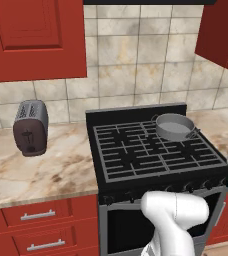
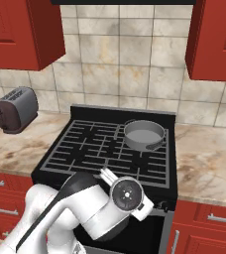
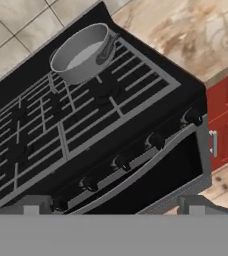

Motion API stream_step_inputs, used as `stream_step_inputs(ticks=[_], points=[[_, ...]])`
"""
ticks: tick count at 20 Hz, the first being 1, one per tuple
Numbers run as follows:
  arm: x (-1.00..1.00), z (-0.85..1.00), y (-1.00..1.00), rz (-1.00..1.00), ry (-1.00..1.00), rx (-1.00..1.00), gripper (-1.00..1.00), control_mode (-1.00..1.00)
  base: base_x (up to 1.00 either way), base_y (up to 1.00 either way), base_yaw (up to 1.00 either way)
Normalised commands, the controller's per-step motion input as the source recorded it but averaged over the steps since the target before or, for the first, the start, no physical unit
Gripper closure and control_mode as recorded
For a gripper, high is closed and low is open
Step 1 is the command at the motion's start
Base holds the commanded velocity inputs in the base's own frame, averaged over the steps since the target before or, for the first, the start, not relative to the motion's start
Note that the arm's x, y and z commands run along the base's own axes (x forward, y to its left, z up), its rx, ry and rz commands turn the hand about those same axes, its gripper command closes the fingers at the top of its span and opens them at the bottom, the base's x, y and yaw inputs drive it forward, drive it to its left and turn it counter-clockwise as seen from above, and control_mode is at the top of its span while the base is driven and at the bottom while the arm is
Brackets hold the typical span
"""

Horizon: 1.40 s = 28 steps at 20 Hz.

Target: Turn off the rear right burner of the stove.

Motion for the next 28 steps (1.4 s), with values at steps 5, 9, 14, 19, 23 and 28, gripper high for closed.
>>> stream_step_inputs(ticks=[5, 9, 14, 19, 23, 28], points=[[0.0, -0.46, -0.04, 0.01, 0.0, 0.15, -1.0, -1.0, 0.0, 0.0, 0.0], [0.0, -0.36, -0.02, 0.02, 0.0, 0.15, -1.0, -1.0, 0.0, 0.0, 0.0], [0.0, -0.38, -0.25, 0.02, 0.0, 0.15, -1.0, -1.0, 0.0, 0.0, 0.0], [0.08, -0.32, -0.11, 0.02, -0.02, 0.07, -1.0, -1.0, 0.0, 0.0, 0.0], [0.11, -0.36, -0.03, 0.01, 0.0, 0.03, -1.0, -1.0, 0.0, 0.0, 0.0], [0.23, -0.22, -0.14, 0.0, 0.0, 0.0, -1.0, -1.0, 0.0, 0.0, 0.0]])
